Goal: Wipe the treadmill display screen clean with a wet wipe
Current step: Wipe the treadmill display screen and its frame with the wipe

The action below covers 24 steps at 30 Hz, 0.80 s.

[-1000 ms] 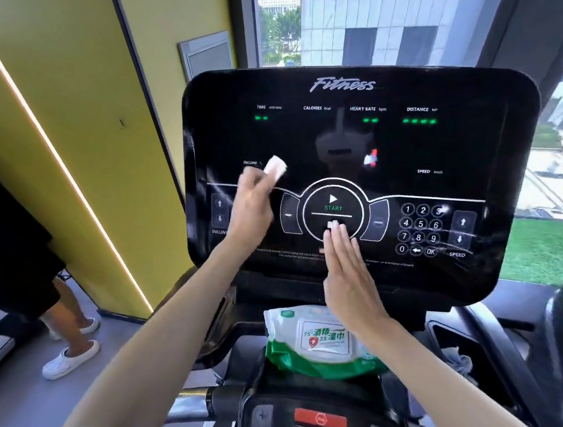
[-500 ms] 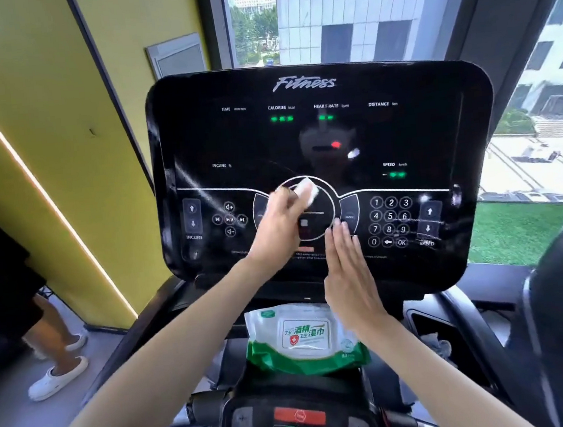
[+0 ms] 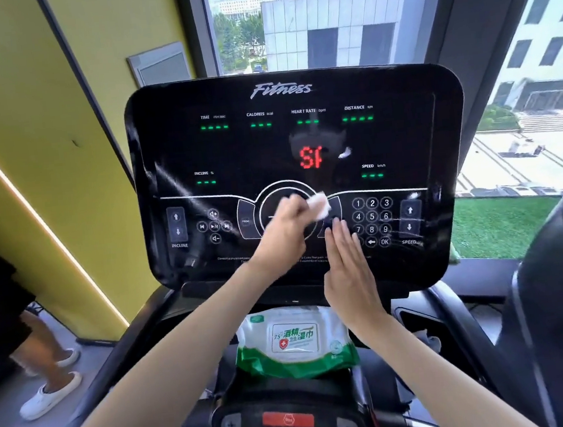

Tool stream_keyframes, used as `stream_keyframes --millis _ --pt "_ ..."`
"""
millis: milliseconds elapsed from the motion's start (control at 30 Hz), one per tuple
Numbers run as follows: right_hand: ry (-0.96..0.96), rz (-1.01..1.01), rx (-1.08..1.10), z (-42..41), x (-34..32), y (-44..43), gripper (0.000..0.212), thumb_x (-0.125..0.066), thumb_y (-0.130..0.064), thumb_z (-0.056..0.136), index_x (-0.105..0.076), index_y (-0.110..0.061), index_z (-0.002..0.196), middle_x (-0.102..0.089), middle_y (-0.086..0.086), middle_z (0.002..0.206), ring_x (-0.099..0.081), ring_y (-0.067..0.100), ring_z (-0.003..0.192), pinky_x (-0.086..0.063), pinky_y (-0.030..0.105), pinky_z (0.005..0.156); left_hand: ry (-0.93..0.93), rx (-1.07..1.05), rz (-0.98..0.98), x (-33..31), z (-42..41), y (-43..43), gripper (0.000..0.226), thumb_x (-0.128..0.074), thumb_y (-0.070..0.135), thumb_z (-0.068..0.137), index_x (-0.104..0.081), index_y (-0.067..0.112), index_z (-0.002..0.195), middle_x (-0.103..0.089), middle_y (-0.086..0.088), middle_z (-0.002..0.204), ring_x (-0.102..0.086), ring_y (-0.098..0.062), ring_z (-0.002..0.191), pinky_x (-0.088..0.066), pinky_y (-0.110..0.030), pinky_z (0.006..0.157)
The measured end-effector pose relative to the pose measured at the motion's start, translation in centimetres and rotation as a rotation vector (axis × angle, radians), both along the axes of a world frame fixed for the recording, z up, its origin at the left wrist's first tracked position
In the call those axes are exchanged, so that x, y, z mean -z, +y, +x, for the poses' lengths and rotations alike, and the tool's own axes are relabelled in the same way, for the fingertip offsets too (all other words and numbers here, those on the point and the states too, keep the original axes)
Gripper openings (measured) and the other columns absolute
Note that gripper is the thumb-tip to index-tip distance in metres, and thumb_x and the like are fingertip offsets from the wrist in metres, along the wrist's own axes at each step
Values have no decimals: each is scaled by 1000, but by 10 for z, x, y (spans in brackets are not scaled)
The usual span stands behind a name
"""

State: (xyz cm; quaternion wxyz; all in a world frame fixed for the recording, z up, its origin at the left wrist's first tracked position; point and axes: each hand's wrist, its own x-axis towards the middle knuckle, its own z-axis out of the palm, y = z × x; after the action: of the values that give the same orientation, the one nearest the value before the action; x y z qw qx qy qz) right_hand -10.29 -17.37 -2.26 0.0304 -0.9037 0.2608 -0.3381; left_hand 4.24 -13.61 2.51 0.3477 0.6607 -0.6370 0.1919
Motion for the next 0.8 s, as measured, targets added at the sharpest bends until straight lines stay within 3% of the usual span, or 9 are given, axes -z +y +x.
stream_keyframes --millis 67,167,200,267,367,433,533,667,800 --pt "-63 -20 2 -2 1 -1 59 -38 12 74 -42 9 133 -40 24 141 -27 30 137 -13 38 116 -72 125 191 10 4 14 69 -42 -20 65 -54 13 125 -42 -6 94 -41 -21 84 -47 -33 64" --pt "-143 -60 0 -4 -1 -3 46 -33 3 77 -59 3 115 -56 21 123 -43 29 123 -22 38 113 -188 201 331 11 16 35 65 -46 -22 60 -65 10 114 -48 -11 88 -47 -23 83 -49 -32 65" --pt "-167 -72 -15 -5 -3 -3 42 -34 2 78 -63 1 108 -59 18 115 -46 28 116 -28 38 109 -96 196 331 7 22 41 61 -46 -22 63 -68 10 109 -50 -10 86 -49 -21 81 -50 -33 69" --pt "-223 -29 -62 -1 -12 -1 37 -39 4 75 -65 -3 100 -61 10 101 -51 25 101 -38 36 96 342 131 283 -12 26 51 48 -50 -16 77 -69 14 109 -52 -2 85 -51 -11 79 -46 -23 77" --pt "-338 354 -173 14 -33 6 28 -49 4 80 -62 -11 99 -59 -2 84 -54 17 86 -47 35 78 1046 196 141 -43 23 61 39 -52 -8 83 -68 19 107 -63 -3 94 -57 -11 84 -44 -20 77" --pt "-430 600 -219 24 -51 13 20 -54 -5 84 -60 -17 99 -61 -6 84 -57 11 85 -48 31 74 1275 273 140 -50 20 67 40 -49 -13 82 -66 13 107 -63 -9 99 -58 -17 87 -49 -25 74" --pt "-487 717 -302 34 -70 20 12 -63 -15 81 -58 -20 91 -64 -6 86 -59 4 83 -46 20 69 1408 320 171 -48 14 74 36 -51 -11 83 -61 1 115 -61 -18 107 -61 -24 92 -54 -33 80" --pt "-423 680 -320 42 -72 31 19 -71 -29 76 -60 -23 90 -65 -10 87 -60 9 86 -50 31 78 1487 316 162 -45 13 81 29 -52 -4 87 -57 -7 115 -59 -23 107 -60 -28 93 -54 -36 83" --pt "-423 677 -297 48 -71 40 35 -77 -30 70 -56 -23 97 -64 -10 90 -59 3 88 -51 31 77 1475 254 137 -45 18 89 20 -52 0 90 -63 0 106 -62 -21 104 -62 -28 94 -54 -35 79"
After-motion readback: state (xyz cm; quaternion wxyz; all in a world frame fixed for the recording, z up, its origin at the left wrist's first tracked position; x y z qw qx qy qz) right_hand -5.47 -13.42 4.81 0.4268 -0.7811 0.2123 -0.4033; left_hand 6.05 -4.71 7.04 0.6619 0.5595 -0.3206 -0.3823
